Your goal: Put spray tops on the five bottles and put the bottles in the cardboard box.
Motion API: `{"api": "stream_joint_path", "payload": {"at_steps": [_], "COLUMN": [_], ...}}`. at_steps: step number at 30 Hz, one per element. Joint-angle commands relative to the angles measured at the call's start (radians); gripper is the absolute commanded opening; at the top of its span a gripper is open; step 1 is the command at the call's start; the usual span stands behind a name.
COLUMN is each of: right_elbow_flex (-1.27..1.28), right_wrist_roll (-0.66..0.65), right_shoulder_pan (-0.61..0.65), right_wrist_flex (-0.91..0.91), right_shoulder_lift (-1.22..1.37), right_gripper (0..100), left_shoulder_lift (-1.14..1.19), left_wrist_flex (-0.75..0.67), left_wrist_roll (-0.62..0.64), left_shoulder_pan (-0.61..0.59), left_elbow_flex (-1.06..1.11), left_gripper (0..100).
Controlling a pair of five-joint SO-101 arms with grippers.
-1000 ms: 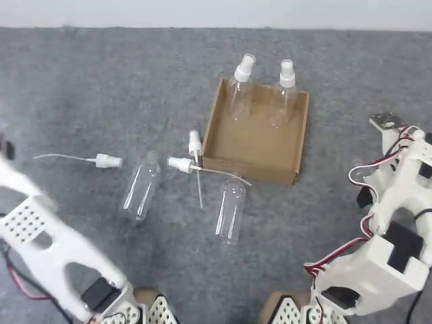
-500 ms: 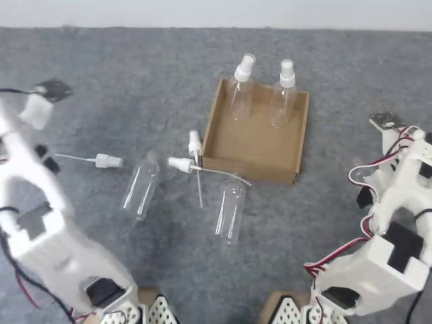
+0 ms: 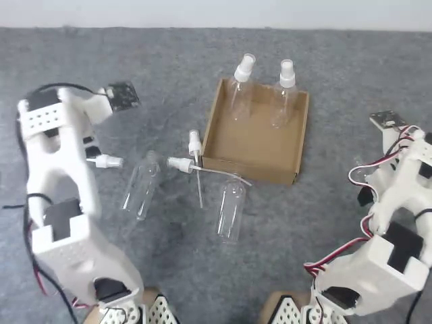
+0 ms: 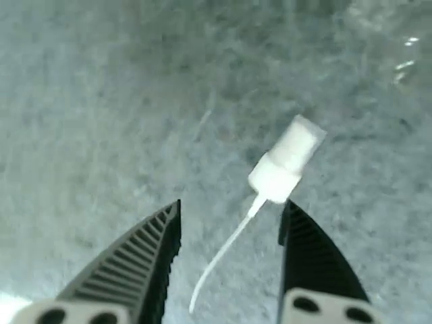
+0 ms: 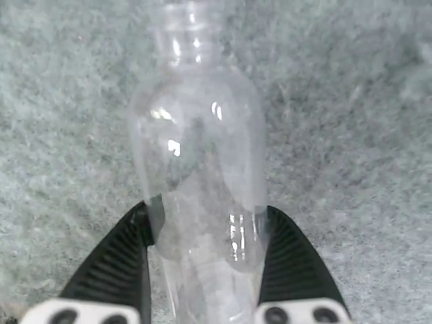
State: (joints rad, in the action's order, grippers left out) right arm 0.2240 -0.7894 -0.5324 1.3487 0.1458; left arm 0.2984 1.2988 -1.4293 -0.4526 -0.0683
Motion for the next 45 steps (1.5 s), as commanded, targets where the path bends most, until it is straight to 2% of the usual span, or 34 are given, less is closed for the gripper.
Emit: {"api": "stream_joint_path", "payload": {"at_steps": [1,19,24,28,31,34,37,39,42,45], "right_elbow_flex": [-0.012,0.023,0.023,0.023,0.026,0.041,0.046,0.046,0.046,0.046], "right_wrist_roll": [-0.012,-0.011,-0.011,-0.009,-0.008,-0.006,-0.005,0.008,0.06,0.075], "right_shoulder_pan": [-0.001,-0.007,-0.008,-0.008,-0.01,-0.015,-0.019,-0.024,-0.028,-0.028], "right_wrist_flex": [-0.007,-0.001,-0.001,-0.001,-0.001,-0.002,-0.002,-0.002,-0.012,-0.013], "right_shoulder_lift": [-0.013,-0.015,-0.015,-0.015,-0.013,-0.013,-0.013,-0.013,-0.015,-0.015], "right_gripper": [0.8,0.7,0.7,0.7,0.7,0.7,0.7,0.7,0.7,0.7], "left_shoulder_lift": [0.023,0.222,0.259,0.192,0.112,0.057,0.044,0.044,0.046,0.052], "left_wrist_flex": [-0.017,-0.095,-0.112,-0.015,0.092,0.166,0.149,0.084,0.009,-0.014], "left_wrist_roll": [-0.107,-0.106,0.032,0.123,0.255,0.509,0.821,0.974,1.109,1.162], "left_shoulder_pan": [0.021,0.052,0.052,0.048,0.058,0.097,0.13,0.133,0.138,0.155], "left_elbow_flex": [-0.007,-0.007,-0.007,-0.007,-0.005,-0.002,-0.002,-0.001,0.002,0.002], "left_gripper": [22,22,11,6,6,6,6,6,6,6]}}
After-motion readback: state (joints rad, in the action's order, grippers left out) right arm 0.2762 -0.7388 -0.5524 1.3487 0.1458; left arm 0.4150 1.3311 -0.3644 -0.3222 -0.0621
